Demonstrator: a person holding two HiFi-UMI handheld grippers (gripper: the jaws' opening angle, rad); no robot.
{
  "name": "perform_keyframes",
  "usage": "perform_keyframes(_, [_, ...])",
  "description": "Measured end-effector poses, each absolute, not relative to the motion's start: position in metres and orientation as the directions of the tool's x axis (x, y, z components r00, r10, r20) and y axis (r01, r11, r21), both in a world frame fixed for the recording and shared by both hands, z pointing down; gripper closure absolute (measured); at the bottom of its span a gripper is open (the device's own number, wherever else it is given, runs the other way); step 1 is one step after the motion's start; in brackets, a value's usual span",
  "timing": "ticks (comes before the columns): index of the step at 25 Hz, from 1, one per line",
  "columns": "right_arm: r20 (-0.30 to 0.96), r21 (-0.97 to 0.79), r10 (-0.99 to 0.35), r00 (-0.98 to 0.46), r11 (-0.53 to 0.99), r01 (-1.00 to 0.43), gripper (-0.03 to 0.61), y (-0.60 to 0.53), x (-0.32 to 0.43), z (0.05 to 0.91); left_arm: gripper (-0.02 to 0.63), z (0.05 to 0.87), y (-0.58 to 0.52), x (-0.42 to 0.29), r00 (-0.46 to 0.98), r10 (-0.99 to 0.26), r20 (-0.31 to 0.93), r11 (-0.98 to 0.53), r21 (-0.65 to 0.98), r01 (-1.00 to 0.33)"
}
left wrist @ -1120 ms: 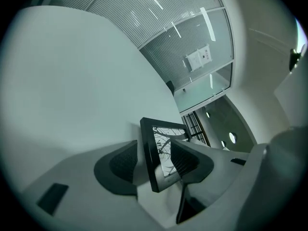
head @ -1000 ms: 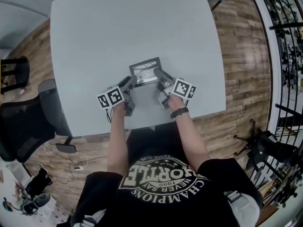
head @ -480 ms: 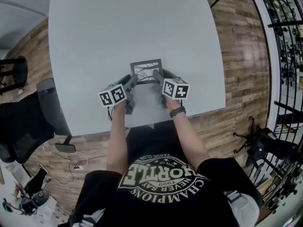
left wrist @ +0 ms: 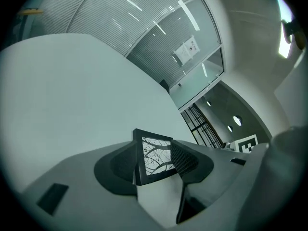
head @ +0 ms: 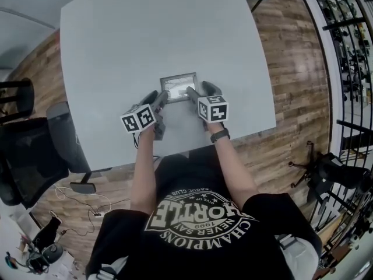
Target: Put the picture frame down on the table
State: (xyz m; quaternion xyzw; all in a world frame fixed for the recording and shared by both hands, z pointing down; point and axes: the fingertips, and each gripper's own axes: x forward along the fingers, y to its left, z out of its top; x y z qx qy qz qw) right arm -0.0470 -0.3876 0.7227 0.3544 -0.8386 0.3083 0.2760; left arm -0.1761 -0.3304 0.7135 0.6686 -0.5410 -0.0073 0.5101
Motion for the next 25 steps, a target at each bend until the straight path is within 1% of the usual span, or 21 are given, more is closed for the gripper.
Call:
perform_keyframes(4, [0.601, -0.277, -0.514, -0.612, 0.585, -0.762, 0.304, -0.386, -0.048, 0.682, 0.414, 0.681, -0.326, -0.180, 0.372, -0.770, 0.518, 0.043, 0.624, -0.780])
perform_keyframes(7, [0.518, -0.251, -0.576, -0.633, 0.605, -0.756, 0.309, -0.377, -0.049, 0.642, 0.416, 0.652, -0.316, -0.183, 0.315, -0.797, 0.515, -0.006, 0.515, -0.857])
perform_keyframes(10, [0.431, -0.211, -0.636, -0.639, 0.618, -0.757, 0.317, -0.375, -0.056, 0.600, 0.416, 0.615, -0.321, -0.188, 0.279, -0.838, 0.469, -0.081, 0.399, -0.913])
perform_keyframes(13, [0.367, -0.170, -0.690, -0.624, 0.610, -0.774, 0.403, -0.365, -0.058, 0.566, 0.432, 0.574, -0.317, -0.191, 0.239, -0.874, 0.422, -0.145, 0.241, -0.959])
perform_keyframes(14, [0.352, -0.158, -0.701, -0.620, 0.608, -0.778, 0.415, -0.359, -0.057, 0.556, 0.444, 0.561, -0.314, -0.190, 0.228, -0.886, 0.403, -0.156, 0.204, -0.966])
perform_keyframes(16, [0.325, -0.130, -0.720, -0.613, 0.608, -0.783, 0.450, -0.347, -0.054, 0.539, 0.478, 0.538, -0.306, -0.188, 0.217, -0.908, 0.359, -0.163, 0.175, -0.971])
perform_keyframes(18, [0.297, -0.100, -0.738, -0.606, 0.607, -0.788, 0.512, -0.336, -0.052, 0.521, 0.507, 0.516, -0.298, -0.187, 0.207, -0.926, 0.315, -0.159, 0.170, -0.973])
perform_keyframes(20, [0.262, -0.076, -0.751, -0.606, 0.610, -0.789, 0.543, -0.326, -0.051, 0.503, 0.542, 0.496, -0.288, -0.190, 0.191, -0.942, 0.274, -0.148, 0.168, -0.975])
perform_keyframes(22, [0.217, -0.056, -0.766, -0.606, 0.610, -0.791, 0.564, -0.315, -0.051, 0.484, 0.606, 0.481, -0.276, -0.192, 0.191, -0.950, 0.246, -0.150, 0.175, -0.973])
perform_keyframes(25, [0.156, -0.033, -0.798, -0.581, 0.584, -0.811, 0.577, -0.299, -0.044, 0.463, 0.607, 0.470, -0.257, -0.193, 0.199, -0.954, 0.224, -0.164, 0.165, -0.972])
